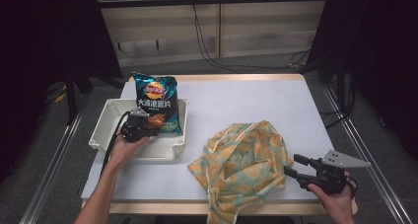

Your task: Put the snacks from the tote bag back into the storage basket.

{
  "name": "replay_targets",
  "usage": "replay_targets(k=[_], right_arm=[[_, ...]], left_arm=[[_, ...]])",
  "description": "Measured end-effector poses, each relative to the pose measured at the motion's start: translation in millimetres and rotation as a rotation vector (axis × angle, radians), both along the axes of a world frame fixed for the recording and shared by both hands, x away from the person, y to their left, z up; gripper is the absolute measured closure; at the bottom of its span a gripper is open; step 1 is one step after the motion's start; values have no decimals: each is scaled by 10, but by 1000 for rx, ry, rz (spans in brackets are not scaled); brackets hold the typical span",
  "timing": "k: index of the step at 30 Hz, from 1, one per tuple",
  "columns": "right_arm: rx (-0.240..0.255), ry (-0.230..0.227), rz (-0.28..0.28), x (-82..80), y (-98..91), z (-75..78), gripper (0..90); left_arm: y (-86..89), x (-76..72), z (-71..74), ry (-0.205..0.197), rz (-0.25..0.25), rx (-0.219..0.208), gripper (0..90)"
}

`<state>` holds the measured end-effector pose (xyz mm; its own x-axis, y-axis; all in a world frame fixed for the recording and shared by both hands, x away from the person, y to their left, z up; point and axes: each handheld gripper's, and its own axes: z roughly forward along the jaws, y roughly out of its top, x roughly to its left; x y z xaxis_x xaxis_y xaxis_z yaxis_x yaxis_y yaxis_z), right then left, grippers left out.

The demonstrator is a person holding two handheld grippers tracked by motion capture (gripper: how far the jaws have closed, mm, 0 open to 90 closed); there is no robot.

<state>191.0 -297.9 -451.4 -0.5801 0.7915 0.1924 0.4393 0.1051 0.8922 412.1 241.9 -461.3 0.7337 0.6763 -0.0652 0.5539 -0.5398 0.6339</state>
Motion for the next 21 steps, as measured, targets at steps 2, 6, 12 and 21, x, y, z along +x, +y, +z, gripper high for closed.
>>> replay_targets(k=[2, 6, 12, 21], right_arm=[[0, -1, 2, 0, -6, -3, 380], [-1, 1, -1, 5, 2, -7, 379], [-1, 5, 3, 8, 8, -12, 379], [-3, 9, 4, 17, 16, -21, 379]], left_arm=[[-7, 19, -1, 3, 2, 1, 900], [3, 80, -13, -13, -2, 11, 900], [18, 121, -54, -6, 8, -28, 900], [-210, 84, -6, -12, -66, -32, 900]])
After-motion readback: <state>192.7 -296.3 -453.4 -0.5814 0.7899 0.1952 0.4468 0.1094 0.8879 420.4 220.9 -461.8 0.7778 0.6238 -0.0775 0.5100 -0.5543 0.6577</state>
